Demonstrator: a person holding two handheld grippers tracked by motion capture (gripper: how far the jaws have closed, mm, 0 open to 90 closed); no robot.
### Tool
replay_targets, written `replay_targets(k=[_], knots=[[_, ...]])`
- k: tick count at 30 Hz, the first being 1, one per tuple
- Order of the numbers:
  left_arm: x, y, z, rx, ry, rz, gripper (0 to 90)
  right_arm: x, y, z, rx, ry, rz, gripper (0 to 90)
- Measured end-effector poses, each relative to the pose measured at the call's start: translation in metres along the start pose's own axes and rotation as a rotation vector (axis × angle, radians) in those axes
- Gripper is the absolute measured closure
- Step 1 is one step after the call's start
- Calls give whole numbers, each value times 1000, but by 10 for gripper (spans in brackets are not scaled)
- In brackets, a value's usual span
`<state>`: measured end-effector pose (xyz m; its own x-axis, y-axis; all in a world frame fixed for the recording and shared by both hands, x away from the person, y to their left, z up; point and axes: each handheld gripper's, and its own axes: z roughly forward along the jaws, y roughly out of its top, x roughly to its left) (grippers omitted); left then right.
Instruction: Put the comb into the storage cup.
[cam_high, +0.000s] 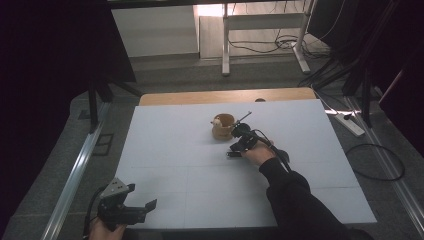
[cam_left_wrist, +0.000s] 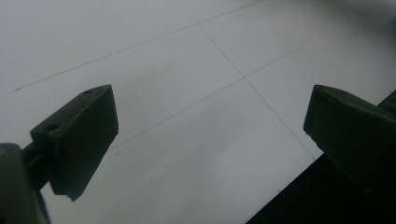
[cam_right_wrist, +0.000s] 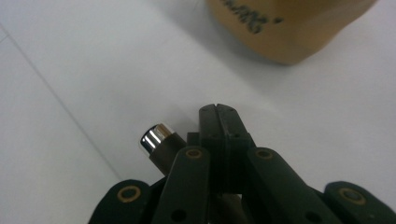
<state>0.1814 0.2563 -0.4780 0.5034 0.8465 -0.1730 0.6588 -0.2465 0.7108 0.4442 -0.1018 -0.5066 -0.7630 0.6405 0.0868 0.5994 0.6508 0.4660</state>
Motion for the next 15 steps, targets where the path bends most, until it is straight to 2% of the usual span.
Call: replay_targets(k=[7,15], knots=[[0,0,0,3,1,3,39,12,-9,-2,16,17,-27,900],[0,0,0,5,3,4,40,18,-21,-9,23,36,-36,900]])
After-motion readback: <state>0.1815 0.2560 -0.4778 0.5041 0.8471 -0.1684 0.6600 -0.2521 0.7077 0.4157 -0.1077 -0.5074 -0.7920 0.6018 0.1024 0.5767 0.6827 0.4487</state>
